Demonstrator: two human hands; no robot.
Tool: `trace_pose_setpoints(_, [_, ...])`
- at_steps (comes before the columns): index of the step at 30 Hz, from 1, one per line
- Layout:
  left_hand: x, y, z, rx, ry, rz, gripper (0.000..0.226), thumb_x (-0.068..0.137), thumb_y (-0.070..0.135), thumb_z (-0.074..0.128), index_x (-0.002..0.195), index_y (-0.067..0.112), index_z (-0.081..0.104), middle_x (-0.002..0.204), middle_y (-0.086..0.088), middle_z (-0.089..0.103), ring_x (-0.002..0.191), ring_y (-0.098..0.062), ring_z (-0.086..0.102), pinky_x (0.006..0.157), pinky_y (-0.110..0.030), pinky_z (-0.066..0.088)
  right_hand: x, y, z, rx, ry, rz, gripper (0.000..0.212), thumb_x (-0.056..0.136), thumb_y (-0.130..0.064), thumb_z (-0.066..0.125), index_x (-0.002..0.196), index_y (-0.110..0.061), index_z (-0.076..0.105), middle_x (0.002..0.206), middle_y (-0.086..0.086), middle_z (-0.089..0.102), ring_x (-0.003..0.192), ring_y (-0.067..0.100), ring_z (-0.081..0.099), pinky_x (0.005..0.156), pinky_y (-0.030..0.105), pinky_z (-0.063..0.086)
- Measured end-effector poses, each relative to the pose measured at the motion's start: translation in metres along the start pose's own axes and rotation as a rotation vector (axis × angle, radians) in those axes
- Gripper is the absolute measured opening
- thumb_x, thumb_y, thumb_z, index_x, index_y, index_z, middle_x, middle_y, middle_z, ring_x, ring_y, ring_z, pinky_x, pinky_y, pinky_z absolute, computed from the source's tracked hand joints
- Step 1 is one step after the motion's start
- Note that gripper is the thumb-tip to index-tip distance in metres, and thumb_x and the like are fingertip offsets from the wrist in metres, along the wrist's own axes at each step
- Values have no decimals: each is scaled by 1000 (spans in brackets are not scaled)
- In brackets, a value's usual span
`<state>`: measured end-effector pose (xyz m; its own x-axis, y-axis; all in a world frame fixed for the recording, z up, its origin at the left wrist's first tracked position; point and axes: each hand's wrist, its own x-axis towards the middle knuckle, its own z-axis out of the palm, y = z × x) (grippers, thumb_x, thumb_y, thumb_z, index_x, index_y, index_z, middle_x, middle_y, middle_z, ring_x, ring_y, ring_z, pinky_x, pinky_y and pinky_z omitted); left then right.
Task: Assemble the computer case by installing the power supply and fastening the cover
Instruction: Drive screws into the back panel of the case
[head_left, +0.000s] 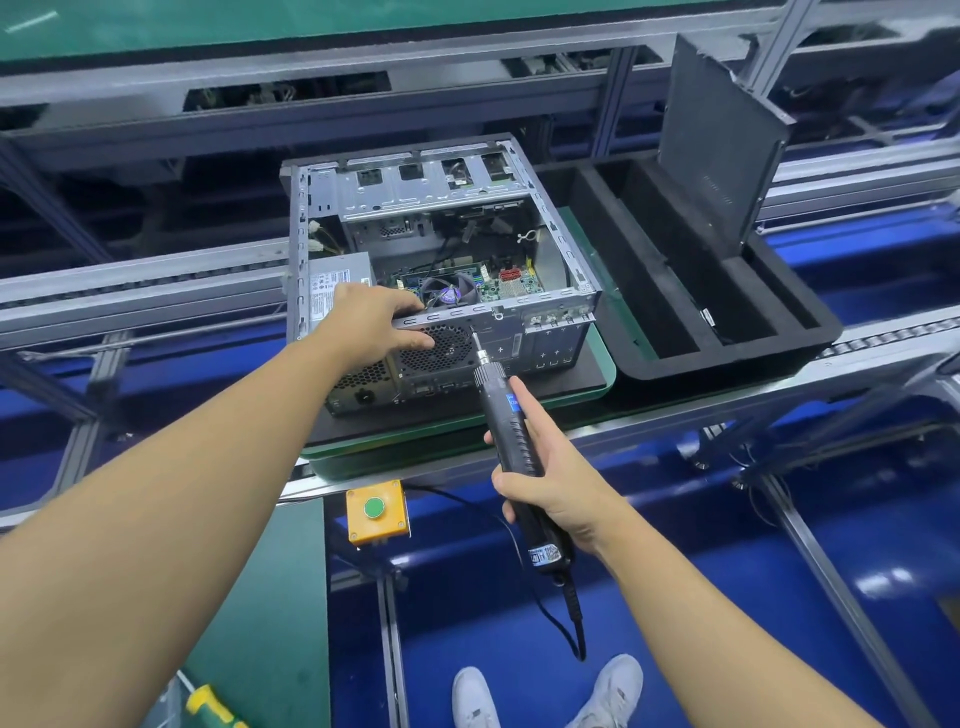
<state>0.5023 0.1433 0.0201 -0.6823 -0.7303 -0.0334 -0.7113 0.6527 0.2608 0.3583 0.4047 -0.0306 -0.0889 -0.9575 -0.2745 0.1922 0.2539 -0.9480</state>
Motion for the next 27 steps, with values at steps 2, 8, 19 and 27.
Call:
trace_pose_setpoints(2, [0,-1,0,-6,3,-1,65,75,69,63,122,23,65,106,-4,72,107,-32,51,95,-36,26,3,-1,1,-3,1,1,100,81,-6,71,146,-69,29,131,6,60,62,25,60,67,36,57])
trace_pose_setpoints(8, [1,-3,3,-25,11,-1,72,69,73,60,123,25,66,109,-4,72,111,-33,50,88,-33,21,7,-3,1,-14,15,22,104,80,-6,70,154,-62,23,130,6,60,60,25,59,64,33,56])
trace_pose_setpoints(19, [2,-5,3,-46,16,10,76,63,77,55,118,26,68,104,-3,73,105,-31,52,88,-33,21,13,-4,-1,-16,11,36,104,80,-4,69,153,-63,25,130,6,61,61,26,59,62,34,56])
trace_pose_setpoints(27, [1,-4,3,-65,32,13,63,72,68,66,118,24,68,105,-3,73,107,-31,53,94,-36,23,14,-3,-4,-19,10,39,104,79,-6,70,153,-62,24,131,6,60,60,25,59,62,34,57])
